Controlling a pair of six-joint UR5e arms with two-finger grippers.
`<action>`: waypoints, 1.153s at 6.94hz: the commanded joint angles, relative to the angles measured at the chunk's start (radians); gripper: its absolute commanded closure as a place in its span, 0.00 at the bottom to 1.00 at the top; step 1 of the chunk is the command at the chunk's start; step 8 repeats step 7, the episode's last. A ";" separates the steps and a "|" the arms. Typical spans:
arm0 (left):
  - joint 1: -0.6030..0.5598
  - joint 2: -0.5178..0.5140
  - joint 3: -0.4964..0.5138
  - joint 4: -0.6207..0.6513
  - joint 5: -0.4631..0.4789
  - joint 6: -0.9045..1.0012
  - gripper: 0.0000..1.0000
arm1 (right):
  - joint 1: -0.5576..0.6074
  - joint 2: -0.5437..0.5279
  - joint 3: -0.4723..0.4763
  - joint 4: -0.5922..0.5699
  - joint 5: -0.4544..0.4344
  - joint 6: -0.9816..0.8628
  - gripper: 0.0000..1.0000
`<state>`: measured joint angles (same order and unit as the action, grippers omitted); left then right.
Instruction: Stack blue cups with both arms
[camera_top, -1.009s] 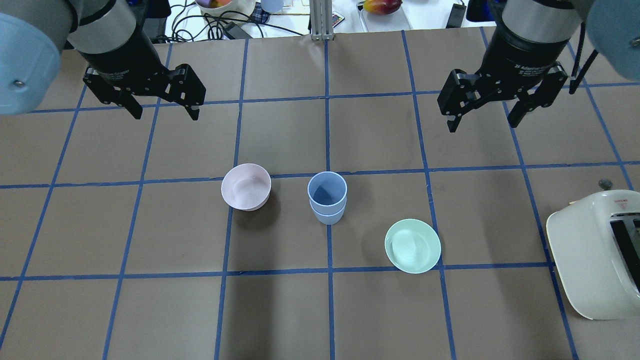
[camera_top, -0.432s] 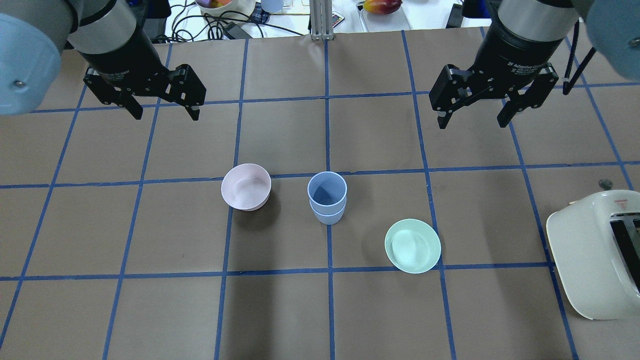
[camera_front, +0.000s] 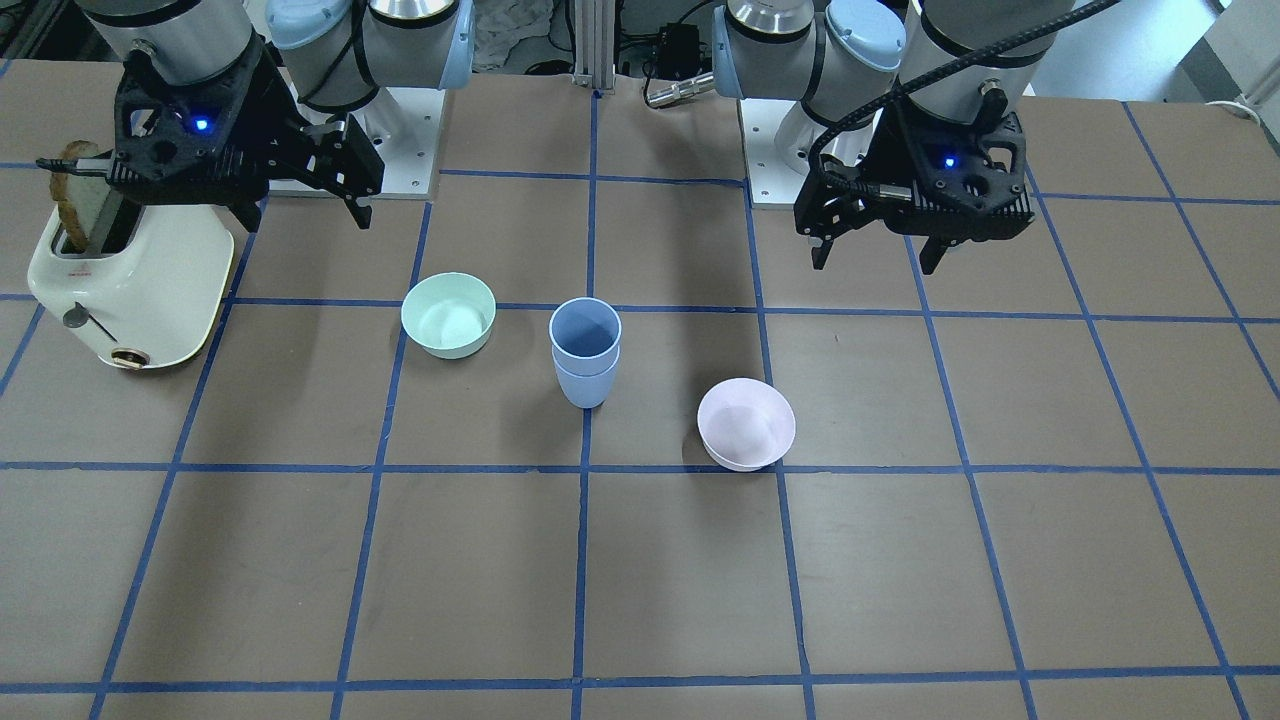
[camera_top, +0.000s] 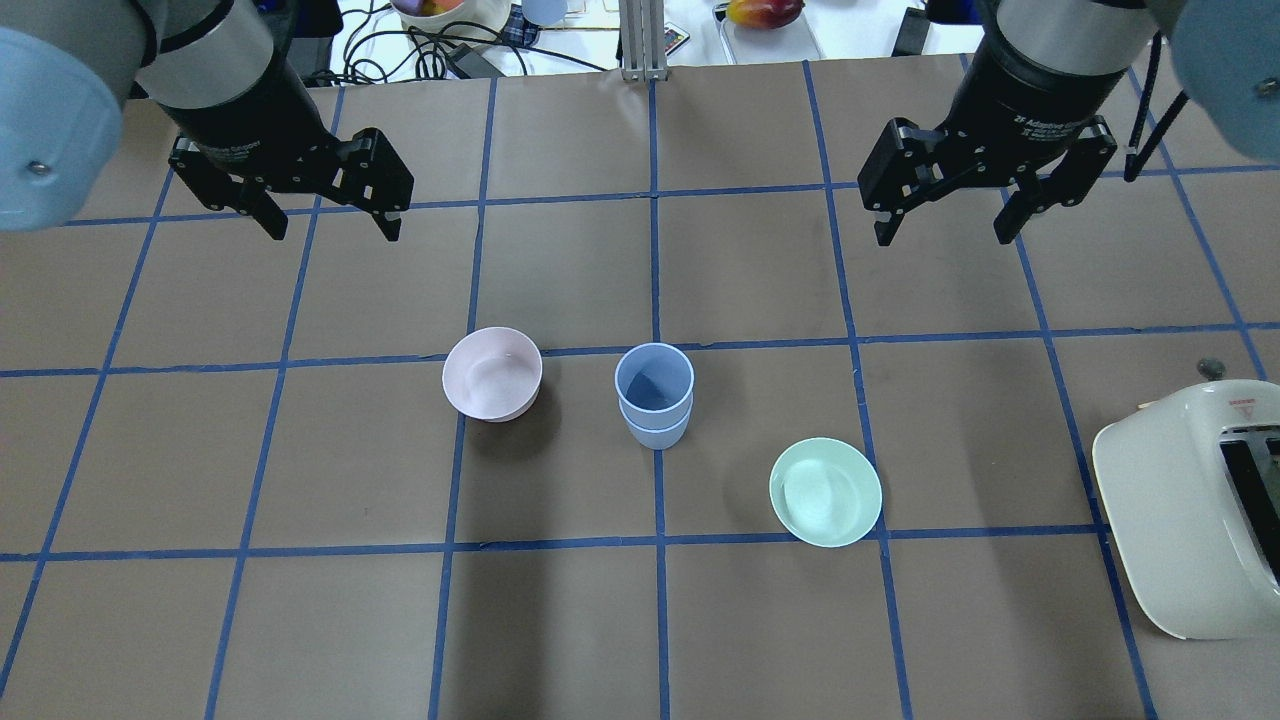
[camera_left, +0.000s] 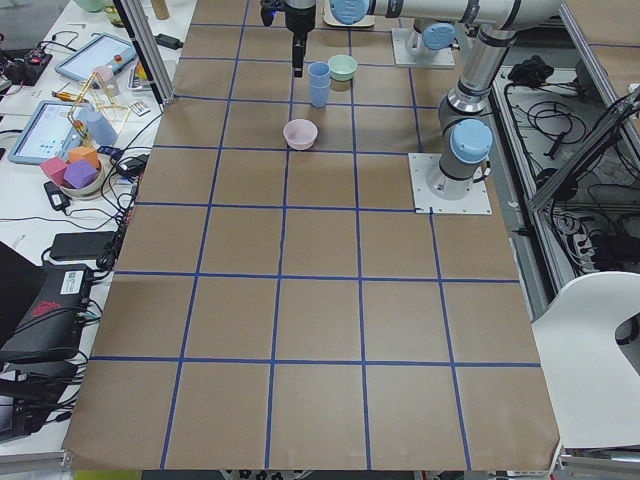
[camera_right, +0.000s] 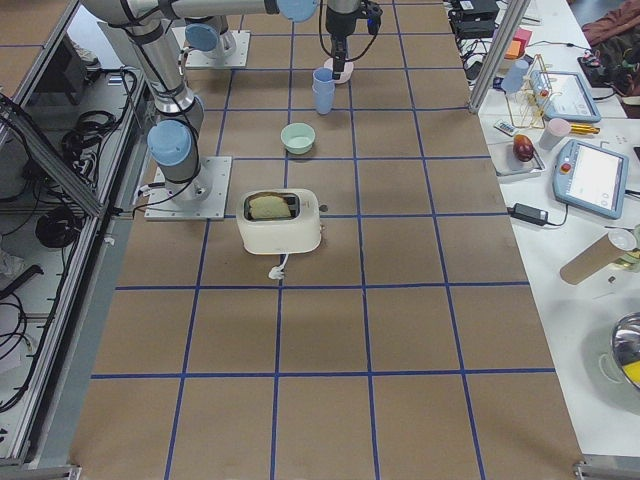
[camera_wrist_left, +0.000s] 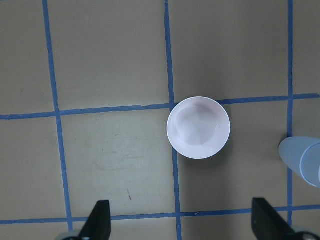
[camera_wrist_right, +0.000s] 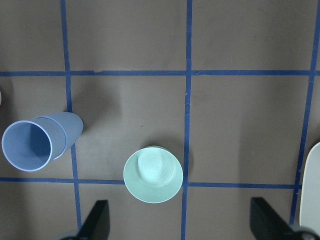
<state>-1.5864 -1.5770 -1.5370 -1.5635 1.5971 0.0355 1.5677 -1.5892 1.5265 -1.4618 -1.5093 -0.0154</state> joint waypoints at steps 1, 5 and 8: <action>-0.001 0.000 0.000 -0.001 0.000 0.000 0.00 | 0.000 0.000 0.001 -0.002 0.000 0.000 0.00; -0.001 0.000 0.000 -0.001 0.001 0.000 0.00 | 0.000 0.000 0.004 -0.003 -0.032 0.006 0.00; -0.001 0.000 -0.002 -0.003 0.000 0.000 0.00 | -0.003 0.002 0.004 -0.002 -0.032 0.005 0.00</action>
